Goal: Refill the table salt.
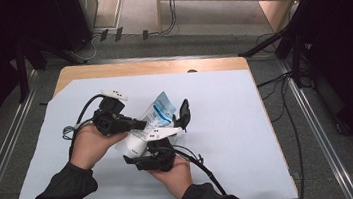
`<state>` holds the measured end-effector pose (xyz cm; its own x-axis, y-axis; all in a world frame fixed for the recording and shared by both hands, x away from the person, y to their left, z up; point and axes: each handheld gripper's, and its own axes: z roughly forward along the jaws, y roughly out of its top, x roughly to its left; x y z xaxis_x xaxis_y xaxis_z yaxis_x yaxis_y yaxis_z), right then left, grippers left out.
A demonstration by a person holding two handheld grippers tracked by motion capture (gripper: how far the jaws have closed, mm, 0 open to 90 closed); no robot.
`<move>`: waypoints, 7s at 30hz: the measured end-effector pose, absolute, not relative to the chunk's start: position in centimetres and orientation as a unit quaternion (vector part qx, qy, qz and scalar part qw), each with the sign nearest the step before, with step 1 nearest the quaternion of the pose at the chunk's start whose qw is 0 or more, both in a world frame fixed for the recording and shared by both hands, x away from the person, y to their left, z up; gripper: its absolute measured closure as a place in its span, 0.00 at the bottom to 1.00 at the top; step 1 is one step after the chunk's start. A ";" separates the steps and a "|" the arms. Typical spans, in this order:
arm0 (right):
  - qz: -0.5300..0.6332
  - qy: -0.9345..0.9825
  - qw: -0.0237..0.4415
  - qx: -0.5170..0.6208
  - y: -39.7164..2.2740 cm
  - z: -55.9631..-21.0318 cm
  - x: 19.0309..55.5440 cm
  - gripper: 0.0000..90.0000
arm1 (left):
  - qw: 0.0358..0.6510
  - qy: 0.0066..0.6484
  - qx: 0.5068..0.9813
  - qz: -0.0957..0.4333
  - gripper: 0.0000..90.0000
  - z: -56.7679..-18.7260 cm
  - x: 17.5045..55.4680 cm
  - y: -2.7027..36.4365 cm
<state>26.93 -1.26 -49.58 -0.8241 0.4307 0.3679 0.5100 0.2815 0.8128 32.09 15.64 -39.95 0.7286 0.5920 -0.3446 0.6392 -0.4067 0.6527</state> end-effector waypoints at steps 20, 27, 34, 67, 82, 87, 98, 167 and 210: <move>-0.515 -0.803 0.031 -0.298 -1.2 -49.6 27.0 0.63 | 0.407 0.363 0.837 -0.027 1.00 -40.1 32.1 15.5; -0.517 -0.801 0.038 -0.300 -1.3 -49.5 27.0 0.63 | 0.414 0.362 0.835 -0.031 0.99 -40.2 32.2 15.5; -0.523 -0.797 0.039 -0.300 -1.5 -49.5 27.1 0.63 | 0.412 0.362 0.835 -0.035 0.98 -40.1 32.1 15.5; -0.523 -0.796 0.040 -0.304 -1.6 -49.4 27.2 0.63 | 0.410 0.358 0.838 -0.017 1.00 -40.1 32.0 15.0; -0.528 -0.790 0.051 -0.307 -1.6 -49.5 27.3 0.63 | 0.413 0.359 0.836 -0.027 0.97 -40.1 32.1 15.0; -0.530 -0.788 0.056 -0.309 -1.7 -49.5 27.3 0.63 | 0.413 0.358 0.837 -0.028 0.97 -40.1 32.1 15.0; -0.531 -0.790 0.052 -0.304 -1.7 -49.5 27.2 0.63 | 0.411 0.357 0.838 -0.035 0.96 -40.1 32.1 15.2; -0.536 -0.786 0.057 -0.303 -1.5 -49.4 27.0 0.63 | 0.412 0.367 0.834 -0.010 1.00 -39.7 31.9 15.3; -0.534 -0.785 0.067 -0.308 -1.7 -49.1 27.3 0.65 | 0.414 0.365 0.834 -0.005 0.99 -39.8 31.8 14.6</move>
<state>27.27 -1.67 -49.11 -0.8016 0.4112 0.4339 0.5547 0.2409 0.7964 31.83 14.57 -39.81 0.7332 0.6051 -0.3103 0.6129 -0.3904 0.6870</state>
